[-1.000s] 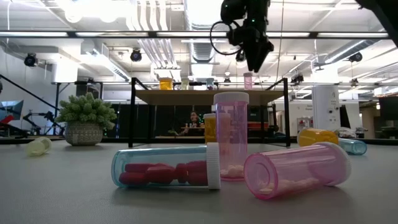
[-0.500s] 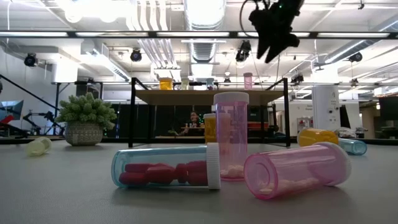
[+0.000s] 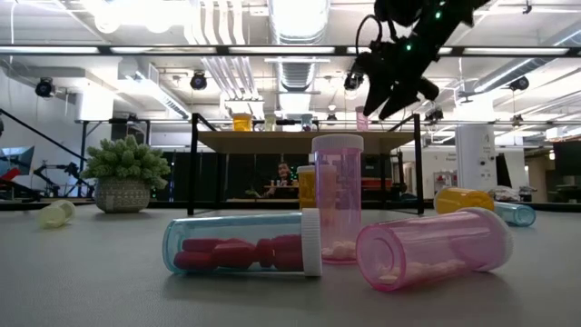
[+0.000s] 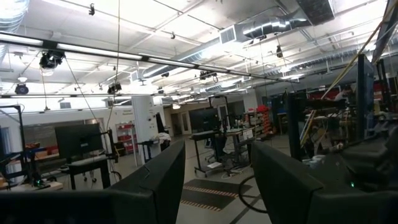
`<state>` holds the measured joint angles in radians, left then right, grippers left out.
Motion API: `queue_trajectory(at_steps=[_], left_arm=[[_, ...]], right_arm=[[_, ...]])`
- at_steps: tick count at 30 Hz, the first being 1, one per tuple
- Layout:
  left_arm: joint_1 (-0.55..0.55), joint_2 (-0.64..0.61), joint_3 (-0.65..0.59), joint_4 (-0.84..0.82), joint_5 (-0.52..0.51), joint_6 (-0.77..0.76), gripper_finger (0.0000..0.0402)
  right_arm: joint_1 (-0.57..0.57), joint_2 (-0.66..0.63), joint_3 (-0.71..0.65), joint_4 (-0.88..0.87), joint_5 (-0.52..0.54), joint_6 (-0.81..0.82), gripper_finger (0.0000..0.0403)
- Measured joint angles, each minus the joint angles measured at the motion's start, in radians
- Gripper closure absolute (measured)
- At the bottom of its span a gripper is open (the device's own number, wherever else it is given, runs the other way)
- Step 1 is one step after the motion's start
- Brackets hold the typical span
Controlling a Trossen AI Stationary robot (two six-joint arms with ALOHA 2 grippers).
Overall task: Pick and place medicine bottles onto shelf by color
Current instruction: Put the right pink pill bottle to the right of the blue pill bottle on the shelf
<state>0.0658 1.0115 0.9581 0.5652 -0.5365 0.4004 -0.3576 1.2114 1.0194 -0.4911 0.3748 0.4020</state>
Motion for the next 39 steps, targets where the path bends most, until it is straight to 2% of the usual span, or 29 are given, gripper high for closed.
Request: queue_trajectory(at_steps=[10,19,29,33,39], left_arm=[[0.000,0.000,0.000,0.000,0.000,0.000,0.0233],[0.000,0.000,0.000,0.000,0.000,0.000,0.0233],[0.000,0.000,0.000,0.000,0.000,0.000,0.0233],[0.000,0.000,0.000,-0.001,0.000,0.000,0.0233],[0.000,0.000,0.000,-0.008,0.000,0.000,0.0233]], right_arm=[[0.000,0.002,-0.092,0.190,0.029,0.053,0.0197],[0.000,0.004,-0.108,0.290,0.040,0.055,0.0197],[0.000,0.106,-0.105,0.353,0.091,0.055,0.0198],[0.001,0.131,-0.090,0.352,0.133,0.055,0.0208],[0.002,0.114,-0.089,0.352,0.122,0.057,0.0236]])
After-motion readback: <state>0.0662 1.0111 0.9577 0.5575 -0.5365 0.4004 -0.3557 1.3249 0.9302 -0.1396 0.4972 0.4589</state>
